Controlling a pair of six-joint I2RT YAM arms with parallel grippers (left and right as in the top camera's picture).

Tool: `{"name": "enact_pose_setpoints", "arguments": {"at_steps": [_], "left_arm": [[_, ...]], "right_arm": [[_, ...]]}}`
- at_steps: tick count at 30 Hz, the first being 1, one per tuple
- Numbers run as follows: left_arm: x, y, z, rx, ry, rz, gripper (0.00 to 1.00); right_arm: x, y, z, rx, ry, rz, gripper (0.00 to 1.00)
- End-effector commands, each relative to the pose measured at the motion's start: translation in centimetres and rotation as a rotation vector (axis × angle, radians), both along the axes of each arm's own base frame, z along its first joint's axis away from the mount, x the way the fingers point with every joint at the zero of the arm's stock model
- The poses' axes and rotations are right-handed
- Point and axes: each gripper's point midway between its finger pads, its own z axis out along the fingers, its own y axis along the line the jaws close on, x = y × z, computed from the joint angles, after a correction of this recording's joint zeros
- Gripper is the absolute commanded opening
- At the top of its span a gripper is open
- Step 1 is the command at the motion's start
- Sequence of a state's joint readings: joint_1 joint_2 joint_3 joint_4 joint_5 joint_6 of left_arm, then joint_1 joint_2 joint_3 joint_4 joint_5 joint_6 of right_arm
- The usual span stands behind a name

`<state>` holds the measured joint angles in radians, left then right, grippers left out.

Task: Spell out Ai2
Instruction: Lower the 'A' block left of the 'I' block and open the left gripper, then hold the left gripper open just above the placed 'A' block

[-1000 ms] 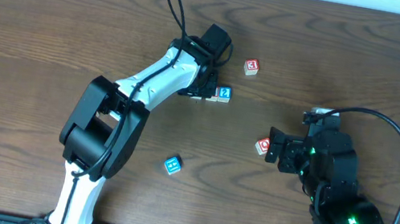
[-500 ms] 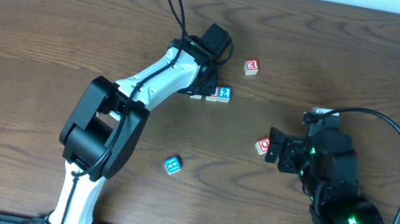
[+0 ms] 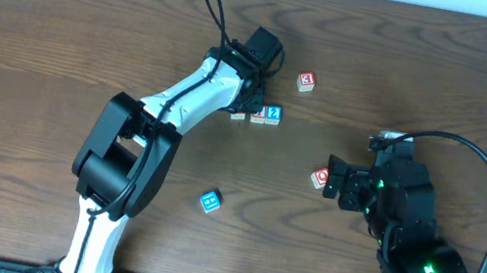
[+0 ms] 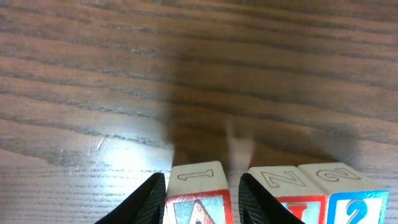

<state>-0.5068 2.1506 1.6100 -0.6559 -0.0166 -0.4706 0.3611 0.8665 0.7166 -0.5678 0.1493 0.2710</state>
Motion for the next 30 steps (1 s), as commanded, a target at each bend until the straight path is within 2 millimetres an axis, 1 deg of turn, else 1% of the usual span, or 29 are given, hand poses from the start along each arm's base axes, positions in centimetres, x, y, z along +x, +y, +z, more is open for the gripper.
{"name": "enact_pose_setpoints", "arguments": {"at_steps": [1,6,10,12,13,15,16,17,21,26,30], "left_arm": [[0.5,0.8,0.5,0.038,-0.035,-0.004,0.40],[1.2,0.8,0.7,0.032,-0.059,-0.009,0.41],[2.4,1.8,1.2,0.084,-0.117,0.006,0.43],[2.7,2.2,1.3,0.099,-0.129,0.016,0.36],[2.7,2.3,1.3,0.105,-0.132,0.019,0.26],[2.7,2.5,1.3,0.106,-0.130,0.021,0.13],[2.7,2.5,1.3,0.106,-0.129,0.022,0.08],[2.7,2.5,1.3,0.107,-0.127,0.023,0.06],[2.6,2.4,1.2,0.097,-0.118,0.019,0.06],[2.1,1.4,1.0,0.044,-0.091,-0.001,0.06],[2.0,1.3,1.0,0.036,-0.086,-0.006,0.06]], "right_arm": [[-0.1,-0.2,-0.2,0.008,0.006,-0.015,0.99],[-0.1,-0.2,-0.2,0.008,0.006,-0.015,0.99],[-0.1,-0.2,-0.2,0.008,0.006,-0.015,0.99],[-0.1,-0.2,-0.2,0.008,0.006,-0.015,0.99],[-0.1,-0.2,-0.2,0.008,0.006,-0.015,0.99],[-0.1,-0.2,-0.2,0.008,0.006,-0.015,0.99],[-0.1,-0.2,-0.2,0.008,0.006,-0.015,0.99],[-0.1,-0.2,-0.2,0.008,0.006,-0.015,0.99],[-0.1,-0.2,-0.2,0.008,0.006,-0.015,0.99],[-0.1,-0.2,-0.2,0.008,0.006,-0.015,0.99],[-0.1,-0.2,-0.2,0.008,0.006,-0.015,0.99]]}}
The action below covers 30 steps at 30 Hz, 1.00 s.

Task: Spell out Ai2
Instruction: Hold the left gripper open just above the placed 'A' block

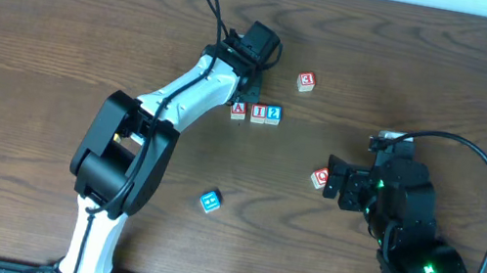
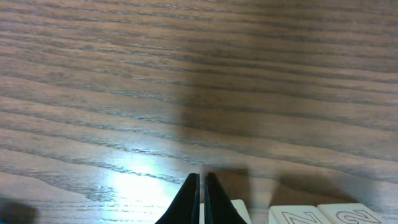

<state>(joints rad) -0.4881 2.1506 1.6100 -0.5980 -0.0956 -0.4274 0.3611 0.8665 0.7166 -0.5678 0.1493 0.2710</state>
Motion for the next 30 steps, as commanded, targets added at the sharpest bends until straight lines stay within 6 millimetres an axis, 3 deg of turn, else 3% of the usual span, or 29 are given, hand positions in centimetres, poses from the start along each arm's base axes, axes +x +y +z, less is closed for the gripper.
{"name": "enact_pose_setpoints", "arguments": {"at_steps": [1,30], "left_arm": [[-0.2,-0.1,0.4,-0.015,0.003,-0.012,0.06],[-1.4,-1.3,0.1,-0.082,0.068,-0.047,0.06]], "right_arm": [[-0.1,-0.2,-0.2,0.008,0.006,-0.015,0.99],[-0.1,-0.2,-0.2,0.008,0.006,-0.015,0.99]]}}
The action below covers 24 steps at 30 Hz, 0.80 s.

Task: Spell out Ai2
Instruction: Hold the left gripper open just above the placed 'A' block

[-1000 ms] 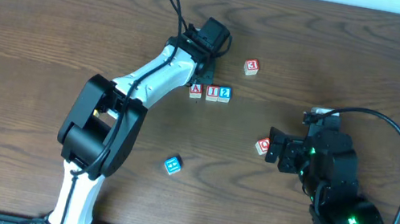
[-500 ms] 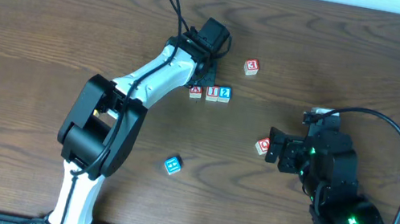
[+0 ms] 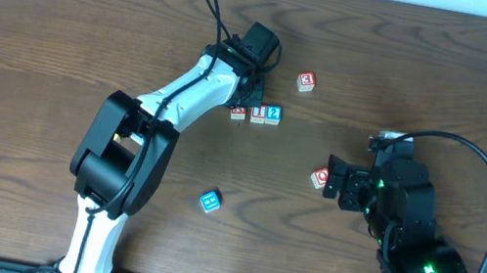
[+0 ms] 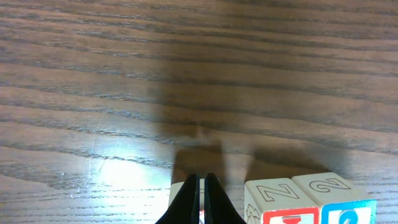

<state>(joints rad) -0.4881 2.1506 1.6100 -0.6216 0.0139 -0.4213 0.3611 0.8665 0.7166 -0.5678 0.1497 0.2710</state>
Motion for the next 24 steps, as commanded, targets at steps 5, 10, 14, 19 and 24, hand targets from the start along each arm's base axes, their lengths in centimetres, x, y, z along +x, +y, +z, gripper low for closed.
{"name": "enact_pose_setpoints", "arguments": {"at_steps": [5,10,14,19,24], "left_arm": [[-0.2,0.2,0.4,-0.003,0.003,-0.006,0.06],[-0.3,0.1,0.4,-0.009,0.007,-0.007,0.06],[-0.3,0.1,0.4,-0.009,0.007,-0.007,0.06],[0.0,0.3,0.4,0.000,-0.003,-0.003,0.06],[1.2,2.4,0.7,0.086,-0.057,0.046,0.06]], "right_arm": [[-0.1,-0.2,-0.2,0.008,0.006,-0.015,0.99],[-0.1,-0.2,-0.2,0.008,0.006,-0.015,0.99],[-0.1,-0.2,-0.2,0.008,0.006,-0.015,0.99],[-0.1,-0.2,-0.2,0.008,0.006,-0.015,0.99],[-0.1,-0.2,-0.2,0.008,0.006,-0.015,0.99]]}}
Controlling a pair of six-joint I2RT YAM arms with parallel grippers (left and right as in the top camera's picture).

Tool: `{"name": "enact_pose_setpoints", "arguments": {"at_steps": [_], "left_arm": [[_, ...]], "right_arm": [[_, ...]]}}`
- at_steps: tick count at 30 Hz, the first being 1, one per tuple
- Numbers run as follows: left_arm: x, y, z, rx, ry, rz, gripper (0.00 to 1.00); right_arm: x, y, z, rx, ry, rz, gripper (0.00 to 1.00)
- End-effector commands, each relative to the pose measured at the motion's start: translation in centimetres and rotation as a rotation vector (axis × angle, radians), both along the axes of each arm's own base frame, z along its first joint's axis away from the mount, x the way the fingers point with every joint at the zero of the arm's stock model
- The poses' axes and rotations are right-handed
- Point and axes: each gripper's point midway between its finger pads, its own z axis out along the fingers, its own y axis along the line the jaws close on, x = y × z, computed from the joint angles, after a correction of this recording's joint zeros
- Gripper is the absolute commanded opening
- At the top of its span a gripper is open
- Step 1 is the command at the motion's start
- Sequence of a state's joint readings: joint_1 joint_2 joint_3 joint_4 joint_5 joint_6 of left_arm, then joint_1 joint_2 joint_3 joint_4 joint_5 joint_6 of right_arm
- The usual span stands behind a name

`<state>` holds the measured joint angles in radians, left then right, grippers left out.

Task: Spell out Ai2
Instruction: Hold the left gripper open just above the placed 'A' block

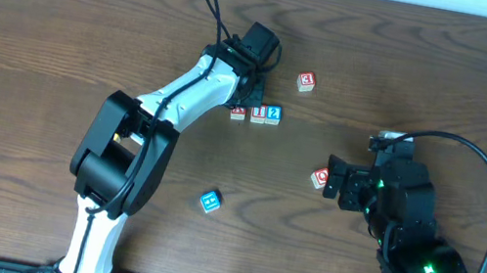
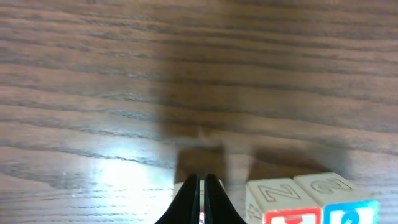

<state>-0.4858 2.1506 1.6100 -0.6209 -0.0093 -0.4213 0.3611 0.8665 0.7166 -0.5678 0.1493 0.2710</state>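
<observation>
Three small blocks lie in a row on the table: a red A block, a red I block and a blue 2 block. My left gripper is shut with nothing in it, its tips right over the A block, which is mostly hidden behind them. To its right in the left wrist view stand the I block and the 2 block. My right gripper rests beside a red-and-white block; its jaws are hard to read.
A red-and-white block lies behind the row to the right. A blue block lies near the front, left of centre. The left arm stretches diagonally across the table's middle; a black cable loops behind it.
None of the blocks shifted and both arms stand where they were. The left wrist view is slightly blurred and shifted, hinting at a small motion of the shut left gripper.
At first my left gripper stood open around the A block at the row's left end. A second later it was shut, empty and drawn back from the blocks. Then it was shut and down at the A block again, where it stays. My right arm never moved.
</observation>
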Motion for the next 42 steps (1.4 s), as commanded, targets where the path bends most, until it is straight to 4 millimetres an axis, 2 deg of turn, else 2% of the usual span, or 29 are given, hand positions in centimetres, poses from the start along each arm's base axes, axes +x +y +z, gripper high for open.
{"name": "enact_pose_setpoints", "arguments": {"at_steps": [1,5,9,14,24,42], "left_arm": [[1.1,2.4,0.7,0.082,-0.053,0.046,0.06],[1.3,3.2,0.7,0.102,-0.057,0.061,0.06],[0.7,3.3,0.5,0.099,-0.027,0.080,0.06],[-0.3,2.8,0.1,0.055,0.027,0.098,0.06],[-1.2,2.0,-0.1,0.012,0.071,0.091,0.06],[-1.5,1.6,-0.1,-0.017,0.090,0.092,0.06]], "right_arm": [[-0.1,-0.2,-0.2,0.008,0.006,-0.015,0.99],[-0.1,-0.2,-0.2,0.008,0.006,-0.015,0.99],[-0.1,-0.2,-0.2,0.008,0.006,-0.015,0.99],[-0.1,-0.2,-0.2,0.008,0.006,-0.015,0.99],[-0.1,-0.2,-0.2,0.008,0.006,-0.015,0.99],[-0.1,-0.2,-0.2,0.008,0.006,-0.015,0.99]]}}
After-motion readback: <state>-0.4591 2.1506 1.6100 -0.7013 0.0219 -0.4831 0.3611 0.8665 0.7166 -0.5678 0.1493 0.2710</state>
